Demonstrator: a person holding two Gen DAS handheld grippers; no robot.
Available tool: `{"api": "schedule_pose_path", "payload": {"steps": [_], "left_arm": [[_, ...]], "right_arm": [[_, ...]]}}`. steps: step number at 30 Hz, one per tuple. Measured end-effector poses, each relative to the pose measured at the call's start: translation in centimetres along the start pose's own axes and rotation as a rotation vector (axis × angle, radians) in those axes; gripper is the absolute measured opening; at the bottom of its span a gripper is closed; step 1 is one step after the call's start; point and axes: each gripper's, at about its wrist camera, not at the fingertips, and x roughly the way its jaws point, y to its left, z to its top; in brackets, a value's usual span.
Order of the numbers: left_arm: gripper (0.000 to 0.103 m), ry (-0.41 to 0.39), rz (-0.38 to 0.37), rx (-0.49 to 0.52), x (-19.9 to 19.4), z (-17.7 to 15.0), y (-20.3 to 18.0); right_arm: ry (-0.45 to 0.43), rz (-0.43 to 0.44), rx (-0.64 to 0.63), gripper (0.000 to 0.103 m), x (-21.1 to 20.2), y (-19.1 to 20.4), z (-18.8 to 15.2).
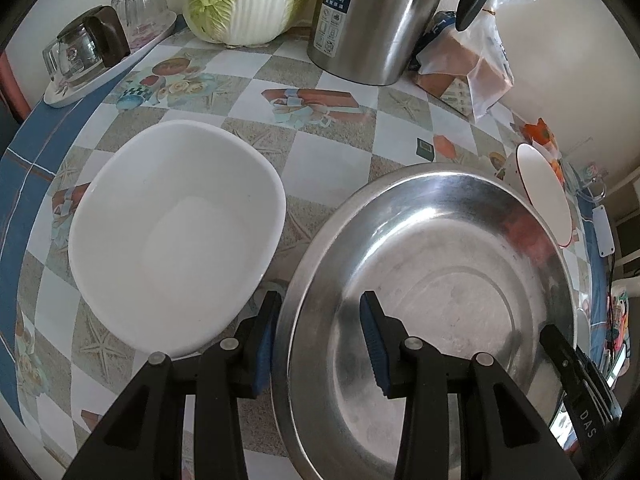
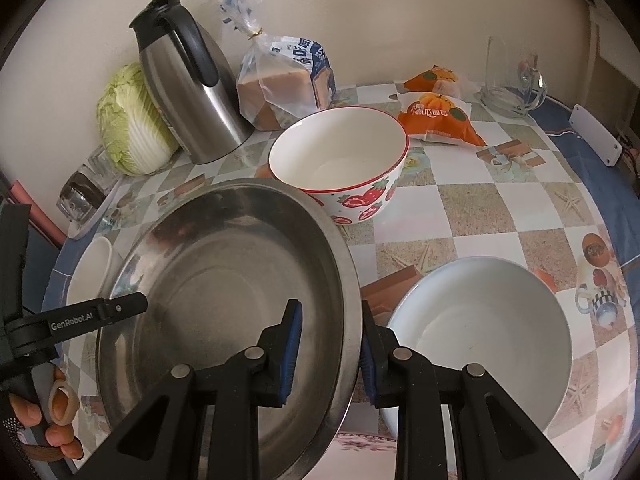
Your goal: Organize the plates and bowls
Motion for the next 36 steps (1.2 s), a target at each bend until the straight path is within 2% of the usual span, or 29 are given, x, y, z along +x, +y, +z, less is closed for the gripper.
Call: {"api": "schedule_pose_path", "payload": {"steps": [27, 36], "left_arm": [[0.042, 0.032, 0.058, 0.06, -1.6, -0.7, -1.1], [0.042, 0.019, 0.061, 0.072, -1.8, -0.4, -1.2]], "right_arm": [[0.068, -0.015, 0.018, 0.029, -0.8, -0.4, 0.2], [0.071, -0.039, -0.01, 0.031, -1.1, 0.1, 0.4]]}}
